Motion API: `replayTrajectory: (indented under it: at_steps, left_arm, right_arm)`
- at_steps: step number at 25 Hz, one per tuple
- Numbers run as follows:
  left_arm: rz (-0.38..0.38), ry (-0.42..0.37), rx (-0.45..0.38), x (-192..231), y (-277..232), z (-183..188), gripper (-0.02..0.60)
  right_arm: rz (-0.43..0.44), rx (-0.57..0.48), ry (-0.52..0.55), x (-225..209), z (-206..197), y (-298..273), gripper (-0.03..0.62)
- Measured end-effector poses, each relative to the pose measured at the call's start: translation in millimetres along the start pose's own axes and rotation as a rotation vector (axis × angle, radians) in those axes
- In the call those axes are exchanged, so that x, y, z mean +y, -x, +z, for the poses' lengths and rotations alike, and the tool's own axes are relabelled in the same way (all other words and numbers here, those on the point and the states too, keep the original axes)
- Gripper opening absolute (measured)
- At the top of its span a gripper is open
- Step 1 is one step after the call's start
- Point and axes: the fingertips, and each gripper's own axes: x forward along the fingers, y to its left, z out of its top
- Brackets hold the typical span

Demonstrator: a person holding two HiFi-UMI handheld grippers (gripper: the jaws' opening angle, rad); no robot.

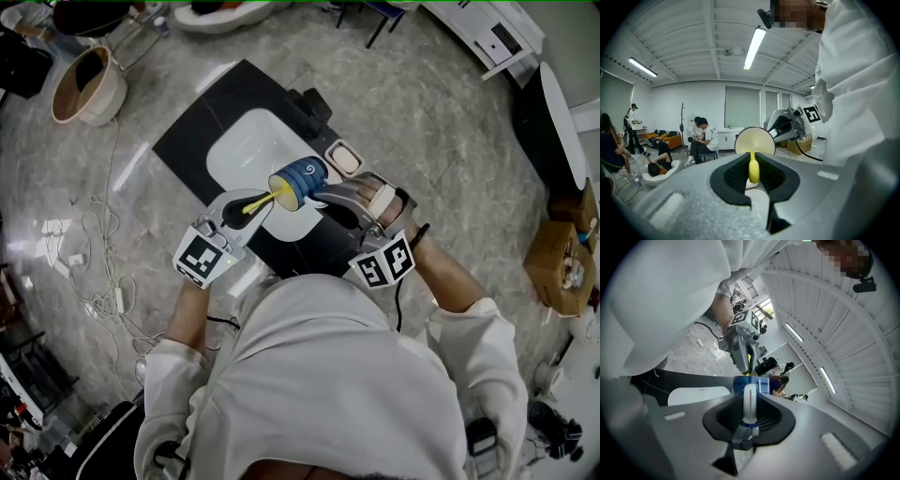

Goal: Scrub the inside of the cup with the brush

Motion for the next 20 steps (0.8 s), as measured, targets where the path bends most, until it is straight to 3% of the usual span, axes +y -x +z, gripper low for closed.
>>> replayTrajectory:
  at_steps: [9, 16, 20]
  left_arm:
    - [-0.038, -0.007, -0.006, -17.7, -0.7, 4.8, 0.034]
    - [-0.032, -0.071, -0.013, -4.9, -4.2, 26.9, 0.032]
    - [-0.01, -0.074, 0.0, 9.7, -2.4, 18.6, 0.032]
  right_arm:
    - [0.022, 0.012, -0.007, 3.8, -5.7, -10.4, 0.054]
    - [0.049, 0.011, -0.015, 12.2, -4.6, -10.3, 0.054]
    - [0.044, 0.012, -0.008, 11.3, -2.5, -7.0, 0.054]
